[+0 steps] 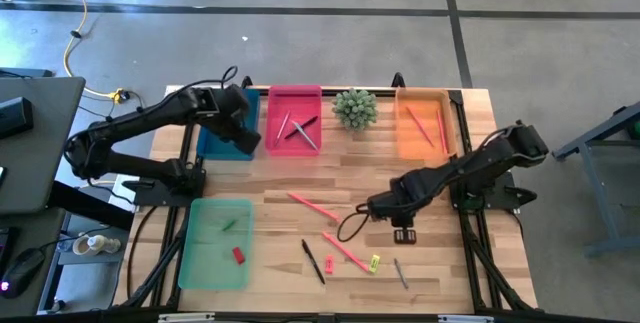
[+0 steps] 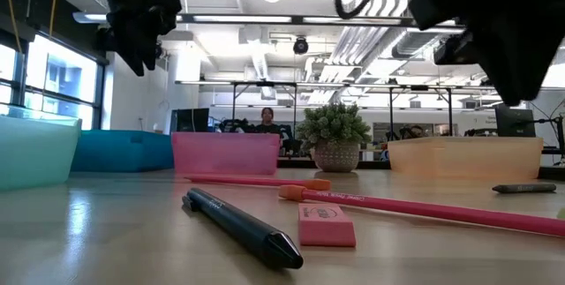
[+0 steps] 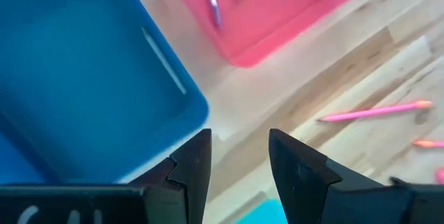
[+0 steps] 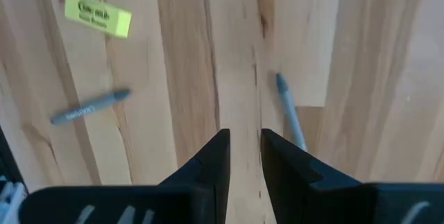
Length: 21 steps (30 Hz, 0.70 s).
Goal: Sort crayons/erasers/pens/pencils in bins
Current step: Put the yellow eraser into the green bin
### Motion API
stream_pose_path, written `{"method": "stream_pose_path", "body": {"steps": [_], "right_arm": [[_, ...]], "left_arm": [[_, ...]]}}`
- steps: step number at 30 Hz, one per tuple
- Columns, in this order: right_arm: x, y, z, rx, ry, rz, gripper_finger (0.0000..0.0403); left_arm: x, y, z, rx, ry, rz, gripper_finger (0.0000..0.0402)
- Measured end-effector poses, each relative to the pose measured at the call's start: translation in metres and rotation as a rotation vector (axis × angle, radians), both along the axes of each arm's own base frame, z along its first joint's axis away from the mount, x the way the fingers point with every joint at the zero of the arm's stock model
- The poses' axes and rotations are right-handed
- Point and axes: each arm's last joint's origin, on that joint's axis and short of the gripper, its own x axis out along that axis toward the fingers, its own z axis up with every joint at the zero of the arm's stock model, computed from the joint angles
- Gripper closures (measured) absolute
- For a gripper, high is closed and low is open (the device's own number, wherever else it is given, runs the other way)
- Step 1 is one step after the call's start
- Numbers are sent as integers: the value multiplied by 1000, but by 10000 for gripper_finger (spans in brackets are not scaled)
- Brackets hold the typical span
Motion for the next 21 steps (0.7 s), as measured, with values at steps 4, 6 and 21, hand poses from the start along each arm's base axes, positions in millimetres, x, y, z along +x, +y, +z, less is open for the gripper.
{"method": "stream_pose_path", "body": {"steps": [4,6,21], "right_arm": [[-4,7,-5,-1,-6,69,323],[-5,12,-6,2,-19,113,312],[-3,39,-5,3,-199,408,208]], "left_arm": [[10,-16,0,-34,-13,6,270],[15,-26,0,-52,-18,4,270],[34,-104,0,-84,-26,-11,270]]}}
